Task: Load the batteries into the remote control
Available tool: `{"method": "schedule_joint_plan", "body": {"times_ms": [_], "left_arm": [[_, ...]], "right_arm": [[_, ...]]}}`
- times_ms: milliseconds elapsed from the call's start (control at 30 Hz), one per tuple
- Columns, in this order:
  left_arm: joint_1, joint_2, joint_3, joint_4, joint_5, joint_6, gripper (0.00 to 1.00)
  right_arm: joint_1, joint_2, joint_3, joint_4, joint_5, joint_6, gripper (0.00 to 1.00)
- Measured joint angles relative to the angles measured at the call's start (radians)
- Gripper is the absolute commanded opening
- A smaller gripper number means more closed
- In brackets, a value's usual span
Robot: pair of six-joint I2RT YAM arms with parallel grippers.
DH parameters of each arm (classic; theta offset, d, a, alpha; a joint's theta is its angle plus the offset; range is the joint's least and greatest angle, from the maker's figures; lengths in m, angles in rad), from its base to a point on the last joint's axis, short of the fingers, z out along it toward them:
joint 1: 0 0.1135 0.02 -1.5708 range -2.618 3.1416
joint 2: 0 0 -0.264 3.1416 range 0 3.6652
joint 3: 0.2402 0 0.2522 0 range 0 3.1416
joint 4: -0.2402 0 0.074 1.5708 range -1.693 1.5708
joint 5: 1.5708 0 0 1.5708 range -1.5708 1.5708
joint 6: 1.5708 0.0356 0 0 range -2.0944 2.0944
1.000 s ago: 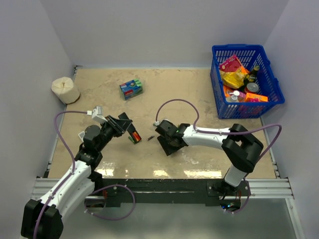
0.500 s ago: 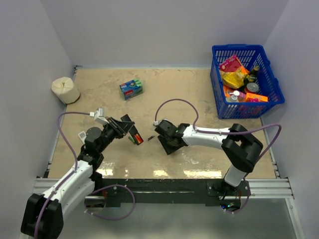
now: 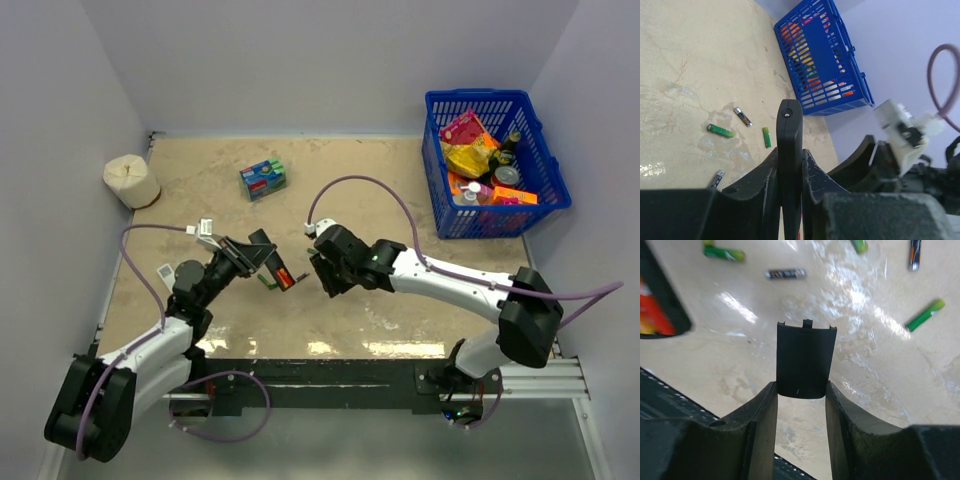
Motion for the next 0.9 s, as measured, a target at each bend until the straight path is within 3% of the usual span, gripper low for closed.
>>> {"method": "schedule_joint_plan", "body": {"times_ms": [400,900], "left_arm": [[-0.016,0.045,-0.02,0.119,-0.012,-0.047,0.0],[-0.049,0.051,-0.02,0.128,-0.054,-0.07,0.0]], "right_arm": [[0.058,-0.069,0.135,0.023,-0.035,0.001,0.18],[0.135,0.022,0.195,0.041,-0.041,0.0,0.18]]}}
